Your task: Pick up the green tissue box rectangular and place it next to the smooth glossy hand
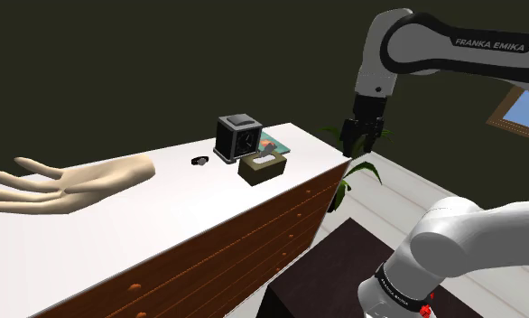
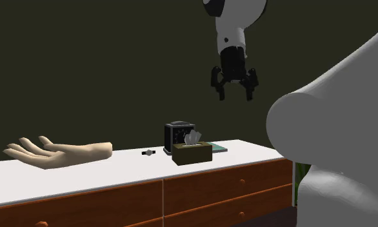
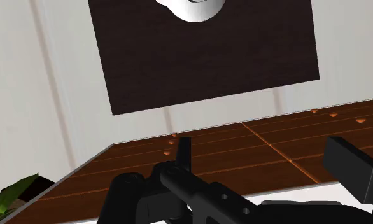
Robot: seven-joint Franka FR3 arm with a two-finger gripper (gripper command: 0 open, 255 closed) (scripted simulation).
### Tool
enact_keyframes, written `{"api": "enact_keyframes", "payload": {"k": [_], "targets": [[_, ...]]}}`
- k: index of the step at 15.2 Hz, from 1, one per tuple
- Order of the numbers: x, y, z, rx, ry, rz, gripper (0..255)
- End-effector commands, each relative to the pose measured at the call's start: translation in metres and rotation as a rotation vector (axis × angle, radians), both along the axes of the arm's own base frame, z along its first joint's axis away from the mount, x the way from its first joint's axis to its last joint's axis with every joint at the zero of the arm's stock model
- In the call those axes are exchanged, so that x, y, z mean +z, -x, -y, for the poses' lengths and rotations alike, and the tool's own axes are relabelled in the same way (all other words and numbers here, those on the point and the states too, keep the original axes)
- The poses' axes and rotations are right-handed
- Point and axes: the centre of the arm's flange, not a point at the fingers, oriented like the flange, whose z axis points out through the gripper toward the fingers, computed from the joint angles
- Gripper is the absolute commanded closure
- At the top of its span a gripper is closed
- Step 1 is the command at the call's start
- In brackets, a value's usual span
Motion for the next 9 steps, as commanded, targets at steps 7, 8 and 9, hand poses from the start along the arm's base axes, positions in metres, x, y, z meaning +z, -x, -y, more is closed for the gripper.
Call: {"api": "enact_keyframes", "payload": {"k": [7,8,9], "targets": [[-0.044,-0.044,-0.007,-0.097,-0.053,0.114,0],[-0.051,-0.052,-0.007,-0.113,-0.062,0.132,0],[-0.057,-0.06,-0.008,-0.129,-0.071,0.151,0]]}}
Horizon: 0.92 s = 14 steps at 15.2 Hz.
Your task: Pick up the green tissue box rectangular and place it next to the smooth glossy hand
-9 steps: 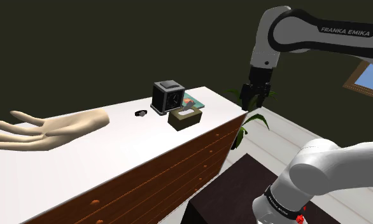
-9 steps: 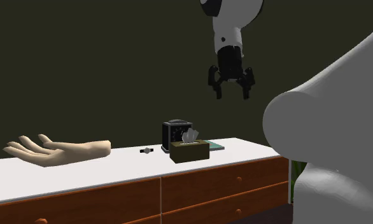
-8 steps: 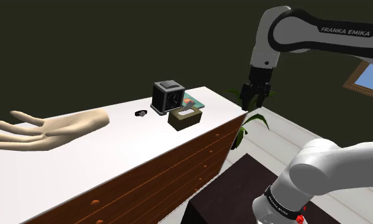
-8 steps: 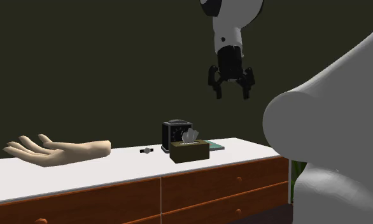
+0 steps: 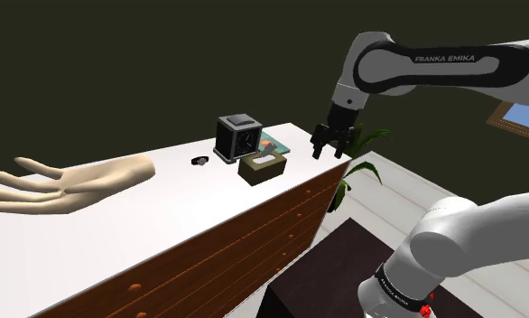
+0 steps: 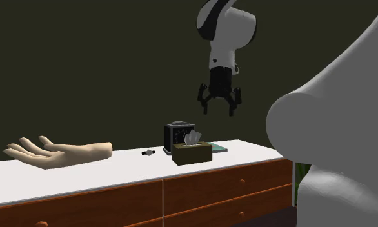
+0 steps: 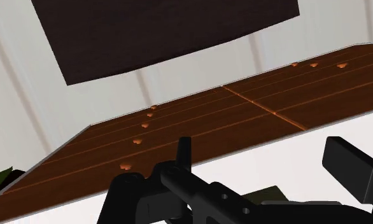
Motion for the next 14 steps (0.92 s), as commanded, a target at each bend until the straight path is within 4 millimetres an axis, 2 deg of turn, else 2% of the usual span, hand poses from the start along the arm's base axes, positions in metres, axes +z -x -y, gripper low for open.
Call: {"api": "enact_keyframes", "payload": {"k": [1,14], "targets": [[-0.016,-0.017,-0.001,-0.035,-0.018,0.042,0],[-0.084,-0.133,-0.003,-0.245,-0.133,0.288,0]]}}
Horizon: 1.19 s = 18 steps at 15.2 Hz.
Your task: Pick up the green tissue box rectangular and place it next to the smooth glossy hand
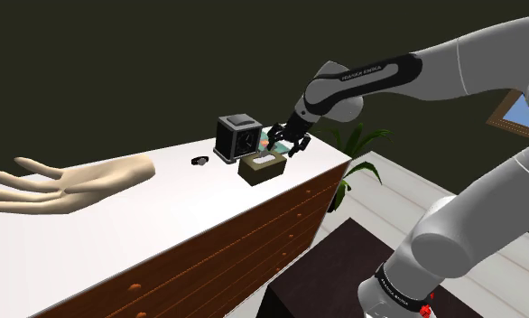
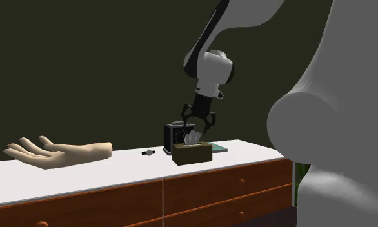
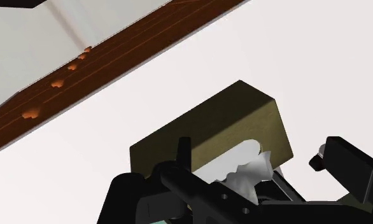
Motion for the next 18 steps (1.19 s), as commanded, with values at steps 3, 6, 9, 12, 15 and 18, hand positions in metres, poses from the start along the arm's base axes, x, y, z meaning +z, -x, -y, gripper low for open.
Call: {"api": "enact_keyframes", "payload": {"k": [3,6,9,12,15,18], "targets": [[-0.015,-0.039,0.002,-0.068,-0.035,0.08,0],[-0.025,-0.045,-0.001,-0.072,-0.037,0.084,0],[-0.04,-0.05,-0.004,-0.072,-0.037,0.084,0],[-0.052,-0.054,-0.007,-0.072,-0.037,0.084,0],[-0.052,-0.054,-0.007,-0.072,-0.037,0.084,0],[-0.052,-0.054,-0.007,-0.072,-0.037,0.084,0]]}}
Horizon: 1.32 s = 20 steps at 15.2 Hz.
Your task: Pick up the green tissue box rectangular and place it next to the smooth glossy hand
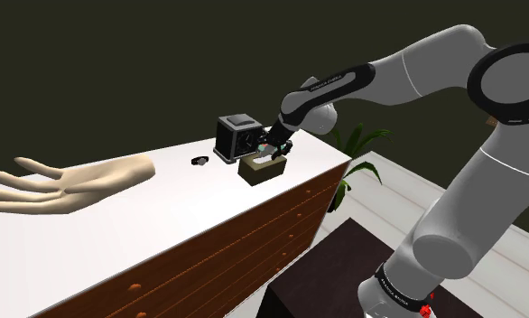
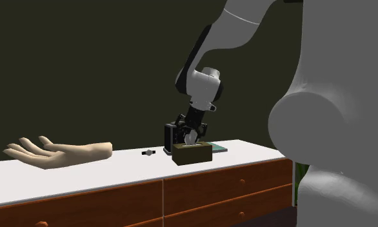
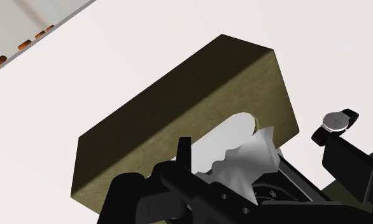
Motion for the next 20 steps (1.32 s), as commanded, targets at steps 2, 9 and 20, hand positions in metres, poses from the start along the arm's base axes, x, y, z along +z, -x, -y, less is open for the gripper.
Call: {"api": "enact_keyframes", "payload": {"k": [2,9,20], "targets": [[0.0,0.0,0.0,0.0,0.0,0.0,255],[0.0,0.0,0.0,0.0,0.0,0.0,255],[0.047,0.0,0.0,0.0,0.0,0.0,255]]}}
